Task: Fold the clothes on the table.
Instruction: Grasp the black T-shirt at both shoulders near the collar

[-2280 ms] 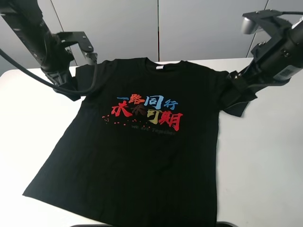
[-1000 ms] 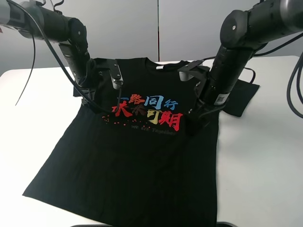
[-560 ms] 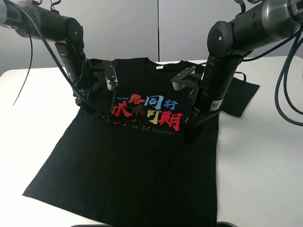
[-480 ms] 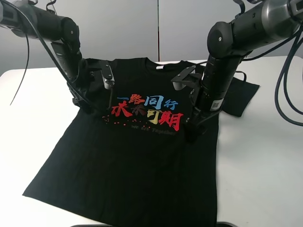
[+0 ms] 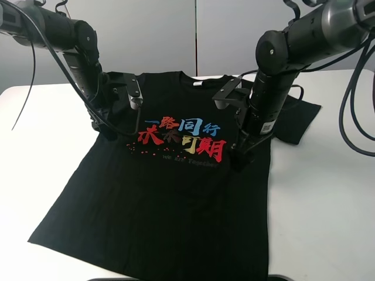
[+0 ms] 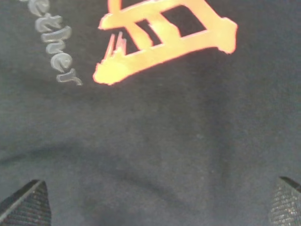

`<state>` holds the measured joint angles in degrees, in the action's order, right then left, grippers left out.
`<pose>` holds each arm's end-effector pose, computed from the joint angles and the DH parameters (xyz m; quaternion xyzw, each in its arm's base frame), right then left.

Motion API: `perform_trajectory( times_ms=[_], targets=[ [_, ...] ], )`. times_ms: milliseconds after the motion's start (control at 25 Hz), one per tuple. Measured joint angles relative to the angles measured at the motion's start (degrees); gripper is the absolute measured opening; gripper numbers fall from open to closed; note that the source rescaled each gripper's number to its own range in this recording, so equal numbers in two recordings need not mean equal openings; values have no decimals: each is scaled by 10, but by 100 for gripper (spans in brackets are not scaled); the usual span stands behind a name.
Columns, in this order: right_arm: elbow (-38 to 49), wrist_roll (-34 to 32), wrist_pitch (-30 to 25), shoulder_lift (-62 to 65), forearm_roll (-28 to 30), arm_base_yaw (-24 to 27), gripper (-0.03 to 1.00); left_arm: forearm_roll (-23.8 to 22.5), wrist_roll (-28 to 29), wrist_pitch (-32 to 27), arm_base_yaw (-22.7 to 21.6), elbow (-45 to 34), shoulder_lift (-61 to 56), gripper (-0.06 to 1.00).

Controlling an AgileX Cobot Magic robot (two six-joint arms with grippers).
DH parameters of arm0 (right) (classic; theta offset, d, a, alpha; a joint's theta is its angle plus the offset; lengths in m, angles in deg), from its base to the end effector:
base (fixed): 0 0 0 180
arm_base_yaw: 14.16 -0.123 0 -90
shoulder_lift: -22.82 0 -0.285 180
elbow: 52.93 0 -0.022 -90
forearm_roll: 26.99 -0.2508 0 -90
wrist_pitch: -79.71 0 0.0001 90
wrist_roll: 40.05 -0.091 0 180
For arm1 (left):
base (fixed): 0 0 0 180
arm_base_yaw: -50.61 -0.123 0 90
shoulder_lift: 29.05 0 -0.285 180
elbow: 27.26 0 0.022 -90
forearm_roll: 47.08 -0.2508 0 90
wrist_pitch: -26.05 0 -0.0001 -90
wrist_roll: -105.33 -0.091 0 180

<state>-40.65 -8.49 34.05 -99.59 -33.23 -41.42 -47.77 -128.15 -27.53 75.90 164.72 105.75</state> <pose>0.3045 0.1648 0.1121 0.4571 -0.8886 -0.0389 0.0016 0.3884 -0.1825 0.1170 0.6368 0.7703 0.0125 0.0293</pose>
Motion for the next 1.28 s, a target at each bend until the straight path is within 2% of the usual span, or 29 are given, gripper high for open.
perform_trajectory(
  times_ms=[1000,1040,1120,1200,1280],
  targets=[
    [-5,-11,2,-36,11,0,99,-2,5,25,0,6,34,97],
    [-5,-11,2,-36,12,0,97,-2,6,25,0,6,34,94],
    [-5,-11,8,-37,20,0,82,-2,6,25,0,6,35,78],
    [-5,-9,12,-39,23,0,60,-5,7,25,0,7,35,52],
    [-5,2,12,-40,23,0,32,-8,8,21,0,7,35,27]
  ],
)
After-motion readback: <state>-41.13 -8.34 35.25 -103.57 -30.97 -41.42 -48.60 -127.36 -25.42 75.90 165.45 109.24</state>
